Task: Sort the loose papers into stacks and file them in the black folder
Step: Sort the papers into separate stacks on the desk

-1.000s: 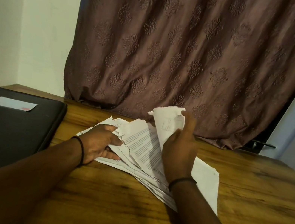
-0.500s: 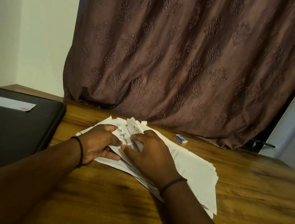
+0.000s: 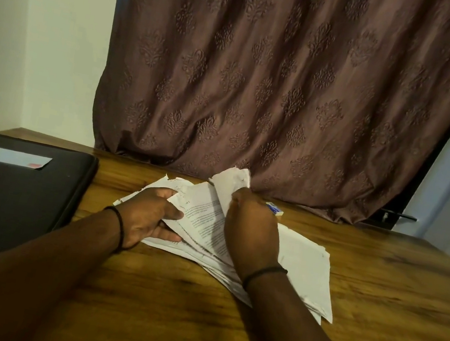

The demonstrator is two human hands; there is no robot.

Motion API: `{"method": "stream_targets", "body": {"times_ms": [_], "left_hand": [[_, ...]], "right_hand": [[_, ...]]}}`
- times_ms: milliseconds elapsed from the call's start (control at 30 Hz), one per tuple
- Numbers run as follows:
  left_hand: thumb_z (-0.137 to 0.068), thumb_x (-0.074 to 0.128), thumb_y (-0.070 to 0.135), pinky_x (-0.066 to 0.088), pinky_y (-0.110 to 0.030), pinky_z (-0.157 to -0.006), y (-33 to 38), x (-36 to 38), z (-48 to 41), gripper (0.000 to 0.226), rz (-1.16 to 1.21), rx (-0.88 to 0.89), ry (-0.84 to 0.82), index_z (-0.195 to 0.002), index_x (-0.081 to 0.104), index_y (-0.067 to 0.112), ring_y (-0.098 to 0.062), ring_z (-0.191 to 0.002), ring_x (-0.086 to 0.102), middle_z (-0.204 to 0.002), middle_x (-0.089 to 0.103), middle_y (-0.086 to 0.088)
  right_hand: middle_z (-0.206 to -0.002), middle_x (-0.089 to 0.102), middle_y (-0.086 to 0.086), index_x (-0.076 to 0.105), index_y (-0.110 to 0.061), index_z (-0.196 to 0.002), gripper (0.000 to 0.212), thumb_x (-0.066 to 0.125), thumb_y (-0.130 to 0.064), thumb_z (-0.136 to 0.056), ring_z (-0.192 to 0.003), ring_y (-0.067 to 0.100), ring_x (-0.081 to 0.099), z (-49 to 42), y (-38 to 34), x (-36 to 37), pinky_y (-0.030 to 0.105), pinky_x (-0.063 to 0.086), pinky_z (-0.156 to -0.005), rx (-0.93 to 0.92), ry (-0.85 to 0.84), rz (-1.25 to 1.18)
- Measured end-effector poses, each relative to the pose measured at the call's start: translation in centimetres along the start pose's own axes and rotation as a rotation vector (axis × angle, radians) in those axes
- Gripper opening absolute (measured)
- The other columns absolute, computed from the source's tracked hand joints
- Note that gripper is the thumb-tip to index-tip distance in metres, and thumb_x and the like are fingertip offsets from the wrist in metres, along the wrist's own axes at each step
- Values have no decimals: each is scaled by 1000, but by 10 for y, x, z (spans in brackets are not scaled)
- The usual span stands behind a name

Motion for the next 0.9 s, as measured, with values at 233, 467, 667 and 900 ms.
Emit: {"method": "stream_targets", "body": {"times_ms": [233,467,667,900], "left_hand": [[-97,42,-2,61,-41,-62,1,-1,-1,30,38,18,7,-118,56,13,-28,-84,72,-104,73,-12],[-101,38,11,61,-45,-66,1,-1,0,29,72,16,-7,-125,54,14,-31,-84,73,-101,74,-15],[-105,37,22,60,-48,-71,3,-1,2,23,62,51,8,-110,59,15,-30,-77,73,-94,76,-11],[-105,37,30,61,-43,-69,3,-1,4,30,40,28,20,-116,58,12,-33,-83,73,-98,74,-16]], "right_hand": [[-135,57,7,55,-24,-133,37,57,-15,-97,-114,25,60,4,-5,2,35,48,-99,-78,-15,-11],[-125,63,6,64,-18,-126,37,46,-36,-100,-102,16,61,10,-23,20,30,52,-89,-199,-182,-27],[-123,63,3,66,-21,-123,49,57,-56,-90,-103,16,59,12,-22,27,36,54,-86,-190,-278,-29],[-111,66,5,69,-18,-116,34,52,-41,-96,-91,15,58,11,-24,29,31,52,-79,-228,-271,2]]}}
Point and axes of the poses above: each hand's wrist, its own z-axis away from the middle knuckle, its own x-axis out of the palm, y = z × x, the point moved 8 cm from there along -z, towards the middle knuckle
